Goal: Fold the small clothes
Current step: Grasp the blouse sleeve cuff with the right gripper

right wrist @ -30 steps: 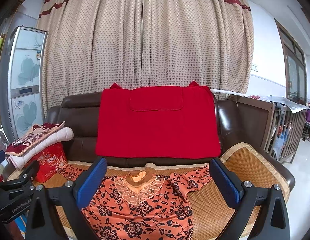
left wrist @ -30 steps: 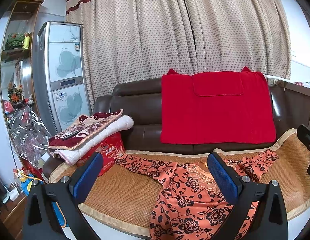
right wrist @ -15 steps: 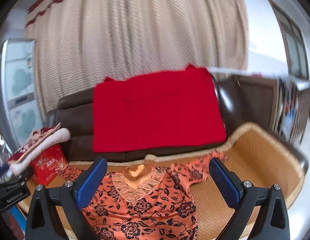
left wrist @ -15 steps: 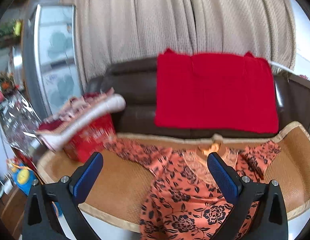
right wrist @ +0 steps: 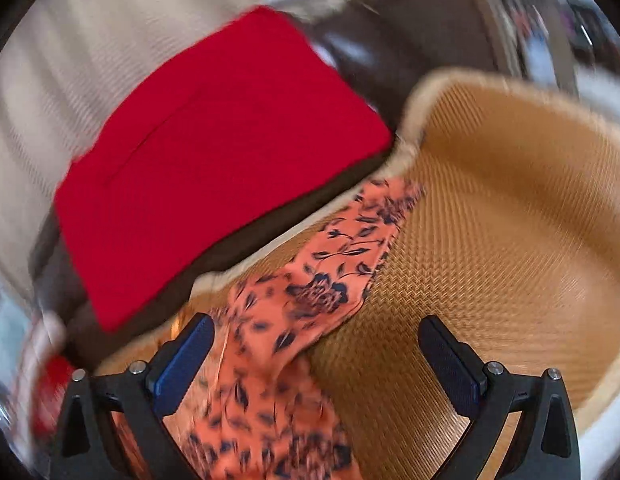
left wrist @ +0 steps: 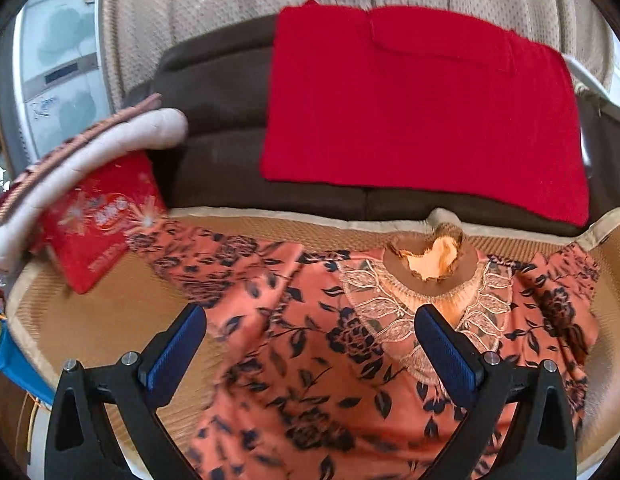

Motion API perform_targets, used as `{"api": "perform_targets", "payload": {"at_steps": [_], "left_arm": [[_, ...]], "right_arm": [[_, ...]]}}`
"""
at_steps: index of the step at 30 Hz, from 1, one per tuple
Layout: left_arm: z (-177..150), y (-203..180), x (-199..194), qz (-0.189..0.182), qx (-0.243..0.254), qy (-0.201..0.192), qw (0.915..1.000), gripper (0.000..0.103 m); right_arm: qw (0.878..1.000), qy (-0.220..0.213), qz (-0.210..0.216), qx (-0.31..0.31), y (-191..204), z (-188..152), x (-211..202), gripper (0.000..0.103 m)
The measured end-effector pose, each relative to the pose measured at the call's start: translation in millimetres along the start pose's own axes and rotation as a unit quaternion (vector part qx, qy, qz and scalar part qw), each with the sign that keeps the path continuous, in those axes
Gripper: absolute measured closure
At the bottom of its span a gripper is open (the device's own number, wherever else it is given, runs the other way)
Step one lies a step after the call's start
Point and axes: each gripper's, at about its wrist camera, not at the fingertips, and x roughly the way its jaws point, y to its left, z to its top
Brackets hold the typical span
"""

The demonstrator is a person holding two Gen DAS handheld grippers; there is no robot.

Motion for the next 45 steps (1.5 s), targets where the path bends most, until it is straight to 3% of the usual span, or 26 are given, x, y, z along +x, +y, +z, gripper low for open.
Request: {"api": "perform_targets", "payload": {"at_steps": [2,5,13,16,18,20,22,23,24,27,29,31,35,37,42,45], "left_arm": [[-1.3,-9.3,16.7,0.005,0.013,-0.002,0.9999,0.000],[-8.8,-18.4,38.8,0.013,0.042,-0.003,0.9990,0.000],[-25.2,-37.9,82.3,0.024,0.093,0.037,0.9947,0.000],[-22.5,-47.4,89.4,0.018,0.089,0.040,0.9950,0.000],[-20.7,-52.2,92.4,0.015,0.089,0.043,0.9950,0.000],[-19.1,-57.9,94.4,0.011,0.088,0.046,0.9950,0.000],[-19.2,-63.5,94.8,0.007,0.090,0.047,0.9948,0.000],[-20.2,-66.9,94.2,0.005,0.094,0.046,0.9945,0.000],[-21.0,-69.2,93.9,0.005,0.097,0.046,0.9942,0.000],[-22.4,-72.0,92.8,0.007,0.103,0.046,0.9936,0.000],[-21.4,-70.7,91.3,0.006,0.098,0.046,0.9941,0.000],[-19.9,-67.7,90.0,0.006,0.092,0.044,0.9947,0.000],[-15.5,-58.2,87.6,0.011,0.079,0.039,0.9961,0.000],[-12.3,-52.8,87.6,0.013,0.071,0.037,0.9967,0.000],[-4.4,-36.2,89.4,0.021,0.044,0.036,0.9981,0.000],[0.2,-22.4,89.1,0.027,0.026,0.035,0.9987,0.000]], "right_arm": [[0.997,0.012,0.025,0.073,-31.5,11.8,23.6,0.000],[0.992,0.004,0.016,0.124,-58.1,24.4,40.0,0.002],[0.994,0.008,-0.048,0.101,-60.6,93.1,126.1,0.017],[0.991,0.029,-0.096,0.087,-58.5,101.6,149.5,0.017],[0.990,0.058,-0.103,0.078,-52.9,103.2,166.7,0.022],[0.989,0.058,-0.133,0.040,-37.3,103.8,171.9,0.023],[0.987,0.065,-0.146,0.015,-24.3,104.3,180.5,0.030],[0.985,0.063,-0.160,-0.004,-15.7,101.9,180.5,0.041],[0.981,0.065,-0.182,-0.032,-4.9,97.6,180.3,0.058],[0.975,0.055,-0.199,-0.080,12.5,90.1,183.3,0.083],[0.978,0.052,-0.187,-0.080,21.0,88.4,175.8,0.094],[0.982,0.043,-0.171,-0.072,25.5,86.5,169.9,0.094],[0.997,0.041,-0.070,-0.017,31.7,76.6,152.8,0.094],[0.999,0.040,0.003,0.014,37.3,77.3,139.7,0.094],[0.988,0.050,0.143,0.037,84.9,62.2,96.2,0.094],[0.977,0.058,0.201,0.029,117.4,48.9,78.2,0.094]]}}
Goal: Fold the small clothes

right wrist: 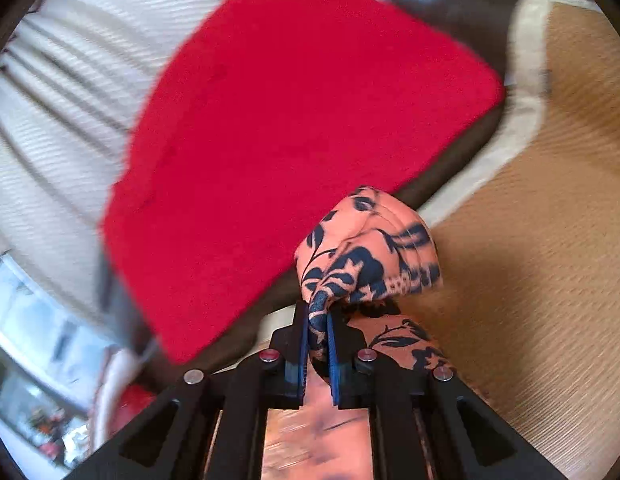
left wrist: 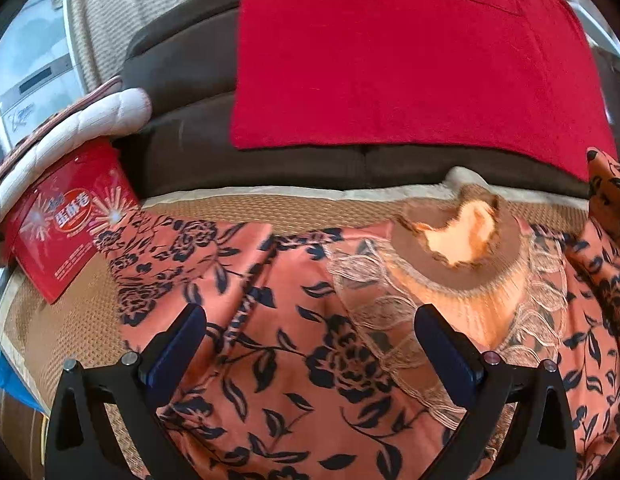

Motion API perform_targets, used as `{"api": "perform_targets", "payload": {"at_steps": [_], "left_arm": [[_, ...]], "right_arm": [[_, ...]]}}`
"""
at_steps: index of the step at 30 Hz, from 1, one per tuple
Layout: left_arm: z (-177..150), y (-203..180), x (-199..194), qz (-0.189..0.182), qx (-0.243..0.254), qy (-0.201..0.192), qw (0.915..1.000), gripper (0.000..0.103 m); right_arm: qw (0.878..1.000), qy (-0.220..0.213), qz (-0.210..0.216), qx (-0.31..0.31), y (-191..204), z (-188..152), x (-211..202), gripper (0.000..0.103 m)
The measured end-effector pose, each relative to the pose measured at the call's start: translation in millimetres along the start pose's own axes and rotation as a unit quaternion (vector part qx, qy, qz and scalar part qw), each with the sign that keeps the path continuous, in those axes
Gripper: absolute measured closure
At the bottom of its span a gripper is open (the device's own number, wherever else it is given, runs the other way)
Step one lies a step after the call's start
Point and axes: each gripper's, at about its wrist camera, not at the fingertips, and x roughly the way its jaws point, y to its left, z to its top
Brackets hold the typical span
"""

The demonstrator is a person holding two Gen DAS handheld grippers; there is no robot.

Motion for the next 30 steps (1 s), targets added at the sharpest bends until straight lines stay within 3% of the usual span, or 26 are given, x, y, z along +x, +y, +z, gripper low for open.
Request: {"api": "perform_targets", "payload": {"at_steps": [5,8,12,14,17,20,22,23,24,26,30], "left_arm": [[6.3,33.1,2.3,0.015,-0.035,0.000,0.9993,0.000],[8.9,55.7,5.4,0.011,-0.062,0.006,0.9980,0.000],[8.6,77.8,8.4,0.012,-0.083,0.013,0.9964,0.000],[7.5,83.2,9.6,0.010,-0.086,0.016,0.9961,0.000],[6.0,85.9,10.5,-0.003,-0.084,0.024,0.9962,0.000],[4.5,82.8,12.4,-0.032,-0.083,0.034,0.9955,0.000],[3.2,77.8,12.0,-0.058,-0.082,0.040,0.9941,0.000],[2.7,72.8,11.4,-0.075,-0.079,0.043,0.9931,0.000],[1.7,68.5,10.1,-0.088,-0.075,0.044,0.9923,0.000],[-0.7,53.6,6.5,-0.119,-0.058,0.046,0.9902,0.000],[-9.7,10.5,-5.7,-0.161,-0.004,0.048,0.9857,0.000]], "right_arm": [[0.995,0.054,0.076,-0.028,63.4,-54.6,11.2,0.094],[0.987,0.114,0.114,-0.028,90.3,-102.6,30.1,0.094],[0.971,0.217,0.096,-0.010,96.9,-164.8,69.9,0.090],[0.955,0.285,0.075,0.012,93.7,-193.2,89.6,0.089],[0.940,0.334,0.069,0.007,96.1,-204.5,101.0,0.089],[0.948,0.298,0.111,-0.012,107.7,-187.5,87.8,0.084],[0.954,0.266,0.135,-0.020,107.6,-168.0,75.5,0.060],[0.959,0.245,0.138,-0.023,106.1,-157.8,70.8,0.021],[0.966,0.218,0.138,-0.021,105.8,-153.8,66.5,0.012],[0.982,0.145,0.123,-0.002,83.0,-138.0,51.9,0.012],[0.978,0.129,0.115,0.115,36.9,-116.0,63.3,0.015]]}}
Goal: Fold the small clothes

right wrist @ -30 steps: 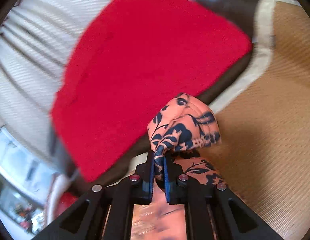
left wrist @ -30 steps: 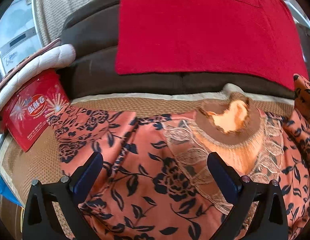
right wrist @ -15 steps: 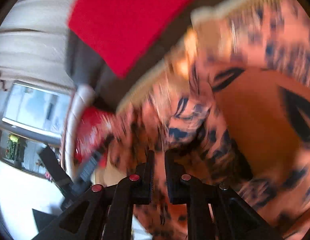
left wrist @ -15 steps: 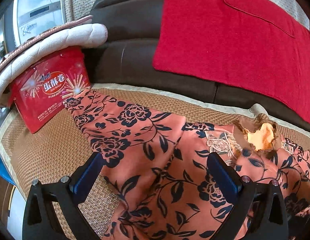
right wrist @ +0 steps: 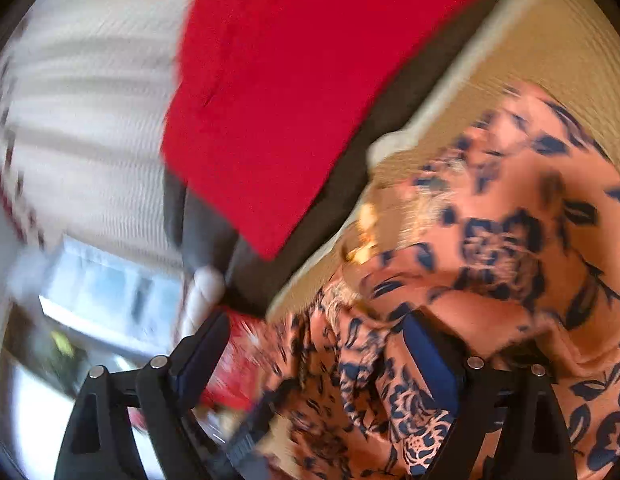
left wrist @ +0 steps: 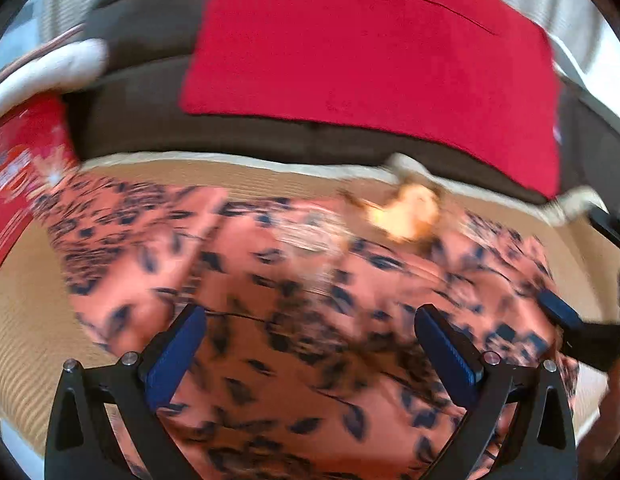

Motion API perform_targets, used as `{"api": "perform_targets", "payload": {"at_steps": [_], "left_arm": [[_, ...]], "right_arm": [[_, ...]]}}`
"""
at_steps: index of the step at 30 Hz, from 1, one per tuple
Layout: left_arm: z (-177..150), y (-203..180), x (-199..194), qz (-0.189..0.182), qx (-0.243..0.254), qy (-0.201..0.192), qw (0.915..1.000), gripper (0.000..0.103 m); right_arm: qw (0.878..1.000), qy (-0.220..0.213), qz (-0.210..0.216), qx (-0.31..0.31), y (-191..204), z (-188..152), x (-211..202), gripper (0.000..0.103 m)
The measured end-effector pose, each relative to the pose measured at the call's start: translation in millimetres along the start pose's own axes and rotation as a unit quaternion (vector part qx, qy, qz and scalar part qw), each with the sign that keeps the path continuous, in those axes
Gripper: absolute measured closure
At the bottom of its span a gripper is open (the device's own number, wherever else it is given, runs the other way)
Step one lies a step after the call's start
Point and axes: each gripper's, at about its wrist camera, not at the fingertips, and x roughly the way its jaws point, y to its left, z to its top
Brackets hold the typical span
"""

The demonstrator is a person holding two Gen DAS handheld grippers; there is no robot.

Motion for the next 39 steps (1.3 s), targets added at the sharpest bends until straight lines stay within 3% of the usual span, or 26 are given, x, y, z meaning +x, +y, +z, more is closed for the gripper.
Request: {"api": "perform_targets", "payload": {"at_steps": [4,8,11,12,13,15,17,18,20,24,26,28,32,35,39], "left_arm": [[-4.0,-35.8,8.5,0.011,0.051,-0.001,0.9987,0.000],[-4.9,-53.5,21.1,-0.009,0.060,0.008,0.9981,0.000],[-7.8,-65.5,32.6,0.007,0.083,0.021,0.9963,0.000],[-9.4,-64.5,37.6,0.007,0.083,0.029,0.9961,0.004],[-10.6,-62.9,40.8,0.002,0.080,0.035,0.9962,0.011],[-11.5,-56.7,50.7,-0.005,0.067,0.058,0.9960,0.054],[-12.4,-47.0,56.4,-0.023,0.048,0.073,0.9959,0.077],[-11.6,-40.9,55.1,-0.037,0.033,0.069,0.9964,0.087],[-7.2,-30.0,44.7,-0.057,0.012,0.046,0.9972,0.092],[6.3,-8.8,1.6,-0.079,0.009,-0.065,0.9947,0.093],[11.3,4.2,-12.3,-0.070,0.017,-0.103,0.9921,0.093],[12.7,16.9,-9.6,-0.053,0.015,-0.101,0.9934,0.093],[7.8,45.5,20.0,-0.059,-0.003,-0.015,0.9981,0.088],[2.4,55.3,25.7,-0.043,0.008,0.011,0.9990,0.073],[5.8,82.4,4.4,-0.027,-0.007,-0.029,0.9992,0.043]], "right_arm": [[0.998,-0.012,-0.050,0.042,-30.2,5.6,3.6,0.031],[0.993,0.004,-0.110,0.051,-50.0,4.6,3.1,0.055],[0.991,0.019,-0.107,0.074,-62.1,10.4,3.8,0.059],[0.991,0.021,-0.103,0.078,-64.6,12.0,5.2,0.059],[0.991,0.023,-0.102,0.078,-66.8,10.3,8.8,0.059],[0.992,0.027,-0.102,0.075,-67.7,11.9,4.1,0.059],[0.992,0.029,-0.105,0.070,-68.7,12.6,5.2,0.059],[0.992,0.029,-0.107,0.067,-69.2,10.4,7.9,0.059],[0.992,0.030,-0.110,0.061,-67.7,10.6,9.4,0.059],[0.993,0.020,-0.099,0.055,-59.7,9.8,7.2,0.059],[0.996,0.013,-0.088,0.026,-47.0,5.9,6.1,0.057],[0.997,0.002,-0.076,-0.013,-30.2,1.3,5.1,0.057],[0.995,-0.007,-0.070,-0.070,-7.1,-4.7,8.1,0.058],[0.994,0.019,-0.073,-0.075,-3.4,-10.5,24.1,0.057],[0.989,0.086,-0.100,-0.068,-7.9,-26.0,58.2,0.058]]}}
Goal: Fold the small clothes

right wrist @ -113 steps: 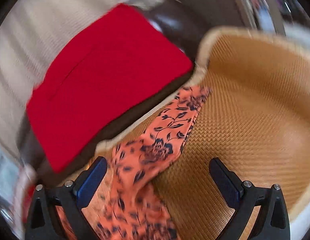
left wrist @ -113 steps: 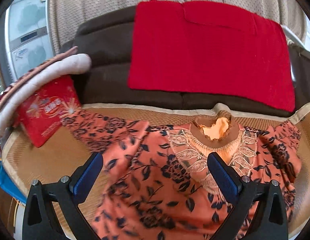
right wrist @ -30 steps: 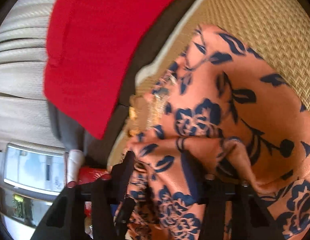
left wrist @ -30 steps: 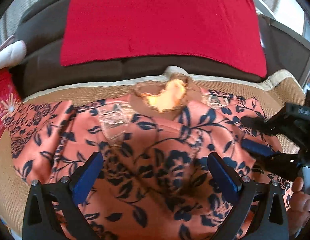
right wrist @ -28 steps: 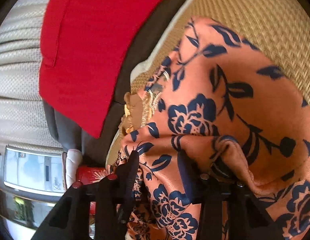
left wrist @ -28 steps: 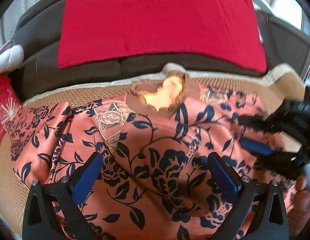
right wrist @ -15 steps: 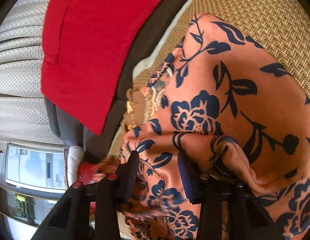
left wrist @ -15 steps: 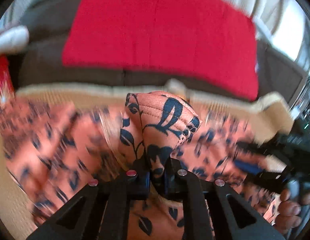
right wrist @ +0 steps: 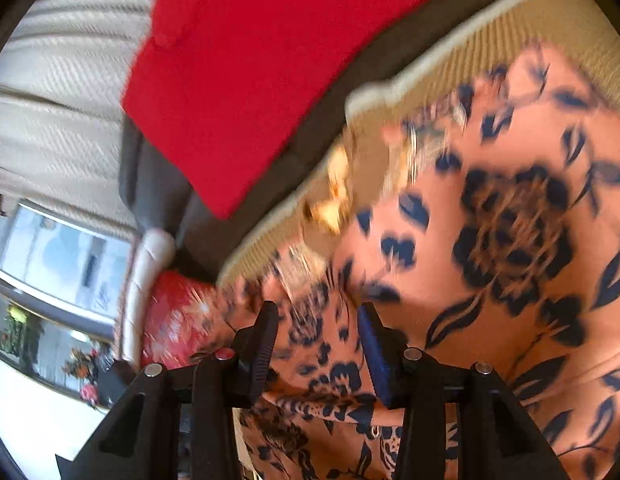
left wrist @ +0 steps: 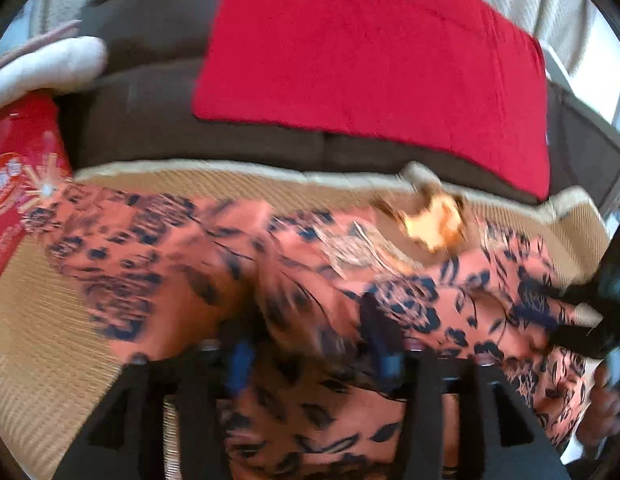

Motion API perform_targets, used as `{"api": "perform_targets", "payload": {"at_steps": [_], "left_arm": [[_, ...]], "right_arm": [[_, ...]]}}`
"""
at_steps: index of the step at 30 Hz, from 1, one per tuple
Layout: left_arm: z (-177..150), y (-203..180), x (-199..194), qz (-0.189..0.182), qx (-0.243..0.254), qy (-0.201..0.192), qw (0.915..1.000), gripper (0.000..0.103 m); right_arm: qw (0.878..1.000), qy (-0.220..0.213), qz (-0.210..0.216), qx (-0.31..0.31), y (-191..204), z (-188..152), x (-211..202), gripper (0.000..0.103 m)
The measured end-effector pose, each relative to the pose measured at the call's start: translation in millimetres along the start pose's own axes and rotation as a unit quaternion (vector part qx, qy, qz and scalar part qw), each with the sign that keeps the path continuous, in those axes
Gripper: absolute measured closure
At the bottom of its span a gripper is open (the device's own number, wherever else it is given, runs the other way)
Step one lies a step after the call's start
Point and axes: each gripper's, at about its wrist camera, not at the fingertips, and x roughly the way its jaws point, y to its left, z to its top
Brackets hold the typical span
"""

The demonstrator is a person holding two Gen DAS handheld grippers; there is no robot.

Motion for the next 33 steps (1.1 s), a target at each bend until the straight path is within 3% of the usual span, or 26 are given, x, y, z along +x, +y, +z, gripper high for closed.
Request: {"api": "perform_targets", "payload": {"at_steps": [3,7,11,14,16,21,25,29,31,32,33], "left_arm": [[8.5,33.5,-11.6,0.021,-0.028,-0.027,0.9990,0.040],[7.3,87.9,-18.1,0.056,-0.100,-0.026,0.9930,0.039],[-1.4,142.9,-23.4,0.066,-0.203,-0.025,0.9766,0.039],[-7.2,172.4,-22.2,0.064,-0.262,-0.027,0.9625,0.039],[-10.1,184.1,-19.9,0.055,-0.291,-0.028,0.9548,0.040],[-16.6,203.8,-3.3,-0.025,-0.362,-0.023,0.9316,0.042],[-12.0,195.3,9.9,-0.059,-0.367,-0.015,0.9284,0.048],[-10.6,187.8,22.9,-0.085,-0.385,0.003,0.9190,0.049],[-8.3,180.6,20.4,-0.082,-0.376,-0.008,0.9228,0.069],[-5.6,178.2,20.3,-0.080,-0.367,-0.015,0.9265,0.088],[-3.1,174.1,19.3,-0.075,-0.357,-0.020,0.9307,0.097]], "right_arm": [[0.999,0.031,-0.012,0.002,0.8,-9.2,19.9,0.057],[0.999,0.015,-0.022,-0.043,20.5,-16.3,21.0,0.057],[0.995,0.029,0.010,-0.097,46.8,-30.2,33.5,0.057],[0.990,0.084,0.002,-0.114,55.7,-47.0,62.9,0.056],[0.988,0.106,-0.011,-0.115,55.1,-55.2,78.1,0.056],[0.986,0.114,-0.019,-0.122,58.1,-60.0,89.3,0.056],[0.986,0.118,-0.021,-0.118,61.1,-58.7,94.2,0.056],[0.986,0.120,-0.019,-0.112,60.5,-58.4,92.9,0.056],[0.986,0.123,-0.019,-0.112,61.4,-58.7,94.1,0.056],[0.986,0.124,-0.020,-0.112,61.0,-58.8,93.9,0.056],[0.986,0.126,-0.020,-0.112,59.6,-58.7,93.8,0.055]]}}
